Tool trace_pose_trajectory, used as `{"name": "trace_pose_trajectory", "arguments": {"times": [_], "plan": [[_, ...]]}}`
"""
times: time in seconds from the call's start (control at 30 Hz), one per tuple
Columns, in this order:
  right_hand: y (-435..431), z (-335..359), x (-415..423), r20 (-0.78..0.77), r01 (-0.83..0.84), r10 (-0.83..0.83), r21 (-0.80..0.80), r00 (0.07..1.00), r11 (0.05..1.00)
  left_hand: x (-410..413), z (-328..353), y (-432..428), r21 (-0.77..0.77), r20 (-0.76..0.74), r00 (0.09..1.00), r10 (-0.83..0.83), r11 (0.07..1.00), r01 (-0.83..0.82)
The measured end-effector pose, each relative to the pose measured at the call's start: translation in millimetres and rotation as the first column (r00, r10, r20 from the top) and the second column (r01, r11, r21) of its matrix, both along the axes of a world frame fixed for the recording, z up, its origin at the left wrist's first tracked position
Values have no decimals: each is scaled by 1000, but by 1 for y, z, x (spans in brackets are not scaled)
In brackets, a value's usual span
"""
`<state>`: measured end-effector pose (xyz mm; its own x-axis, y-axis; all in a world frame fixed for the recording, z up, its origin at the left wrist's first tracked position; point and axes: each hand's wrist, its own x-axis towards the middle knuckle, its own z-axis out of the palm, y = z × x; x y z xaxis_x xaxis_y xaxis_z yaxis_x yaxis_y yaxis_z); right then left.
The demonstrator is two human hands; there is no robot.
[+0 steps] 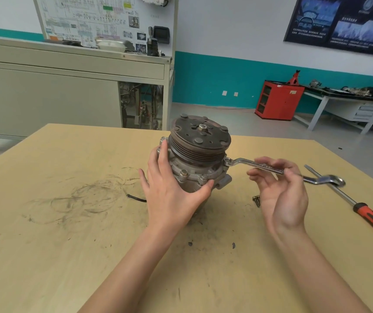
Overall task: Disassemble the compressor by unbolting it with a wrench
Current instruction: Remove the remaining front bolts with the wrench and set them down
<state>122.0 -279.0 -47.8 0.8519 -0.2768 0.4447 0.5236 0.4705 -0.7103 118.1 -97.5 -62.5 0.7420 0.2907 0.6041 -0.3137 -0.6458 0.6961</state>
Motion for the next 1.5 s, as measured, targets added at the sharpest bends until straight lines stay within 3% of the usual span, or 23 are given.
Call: {"name": "trace_pose_trajectory", "arguments": {"times": [0.17, 0.33, 0.47, 0.57, 0.7, 0.87, 0.97, 1.07, 1.2, 1.3, 1.37, 1.5], "plan": [[-44, 14, 49, -299, -348, 285, -184, 911, 919, 2, -1, 1, -4, -1, 1000, -13, 1000, 13], [-52, 48, 102, -347, -593, 486, -364, 802, 718, 2, -3, 1, 9, 10, 1000, -14, 1000, 14], [-29, 61, 127, -433, -740, 607, -284, 666, 610, 2, -3, 1, 6, 17, 1000, -8, 1000, 7], [-5, 60, 134, -496, -777, 627, -182, 602, 602, 1, -1, 0, 2, 13, 1000, -7, 1000, 7], [12, 59, 132, -566, -716, 505, -239, 652, 656, -1, 1, -1, -6, 10, 1000, 0, 1000, 1], [-11, 71, 107, -420, -549, 440, -184, 794, 815, -2, 1, 0, -1, -4, 1000, -13, 1000, 13], [-24, 77, 77, -317, -243, 139, -318, 938, 916, -2, 1, -1, -4, -7, 1000, -10, 1000, 10], [-21, 65, 41, -87, 187, -238, -386, 968, 903, -2, 1, -1, -9, -9, 1000, -12, 1000, 12], [2, 36, -5, 376, 554, -419, -410, 827, 725, -2, 2, -1, -8, -14, 1000, -10, 1000, 9], [11, 16, -17, 734, 813, -361, -464, 575, 352, -2, 2, -1, -7, -11, 1000, -12, 1000, 12], [16, 7, -18, 830, 889, -320, -415, 457, 194, -2, 2, -1, -8, -5, 1000, -12, 1000, 12], [20, 5, -18, 841, 910, -347, -374, 414, 181, -1, 2, -1, -4, -7, 1000, -6, 1000, 6]]}}
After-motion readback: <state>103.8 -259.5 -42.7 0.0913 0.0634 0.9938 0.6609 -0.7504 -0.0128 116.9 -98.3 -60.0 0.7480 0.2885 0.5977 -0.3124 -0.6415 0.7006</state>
